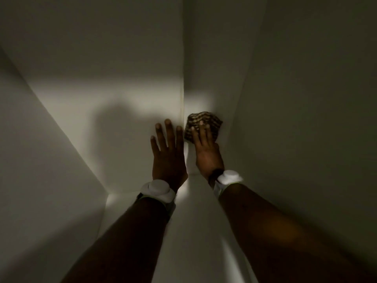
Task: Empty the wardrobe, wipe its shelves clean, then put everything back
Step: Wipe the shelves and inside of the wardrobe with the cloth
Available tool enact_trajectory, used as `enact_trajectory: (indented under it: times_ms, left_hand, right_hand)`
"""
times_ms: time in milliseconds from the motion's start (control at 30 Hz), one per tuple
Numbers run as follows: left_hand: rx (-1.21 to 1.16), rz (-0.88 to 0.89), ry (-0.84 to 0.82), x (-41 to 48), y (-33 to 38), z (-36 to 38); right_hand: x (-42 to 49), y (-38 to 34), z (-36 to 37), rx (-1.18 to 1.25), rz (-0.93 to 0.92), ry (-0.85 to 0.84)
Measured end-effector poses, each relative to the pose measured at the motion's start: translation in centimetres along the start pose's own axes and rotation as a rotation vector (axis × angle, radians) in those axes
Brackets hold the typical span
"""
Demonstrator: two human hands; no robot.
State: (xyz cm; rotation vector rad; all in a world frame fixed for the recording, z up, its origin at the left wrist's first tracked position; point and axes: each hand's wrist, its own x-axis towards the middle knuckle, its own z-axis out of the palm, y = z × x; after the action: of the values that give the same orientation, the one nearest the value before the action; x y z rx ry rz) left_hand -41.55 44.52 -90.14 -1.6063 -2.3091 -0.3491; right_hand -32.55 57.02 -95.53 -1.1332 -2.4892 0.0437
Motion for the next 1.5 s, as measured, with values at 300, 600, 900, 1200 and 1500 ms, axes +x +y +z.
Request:
enact_trajectory:
  times_ms: [300,600,900,1200,1500]
  left_hand:
    - [0.017,0.021,0.069,-0.2,-0.6,1.6]
    - [-0.063,-0.100,-0.383,-10.1,1.0,11.2]
    - [-0.235,-0.323,-0.968,-14.0,0.7,16.7]
    - [-0.184,-0.349,-0.945,-13.7,1.3,17.1]
    - [-0.147,-0.363,-0.892,-14.1,1.9,17.5]
  right_hand:
    - [-1.3,-0.9,3.2,-0.079,-0.216,-0.031]
    - [-3.9,0.6,7.3,0.013,-0.037,-0.159]
    - [-6.3,3.1,11.0,0.089,0.317,-0.064]
    - [-6.8,3.3,14.1,0.068,-0.004,-0.102]
    - [-8.6,0.7,16.7,0.113,-0.041,-0.145]
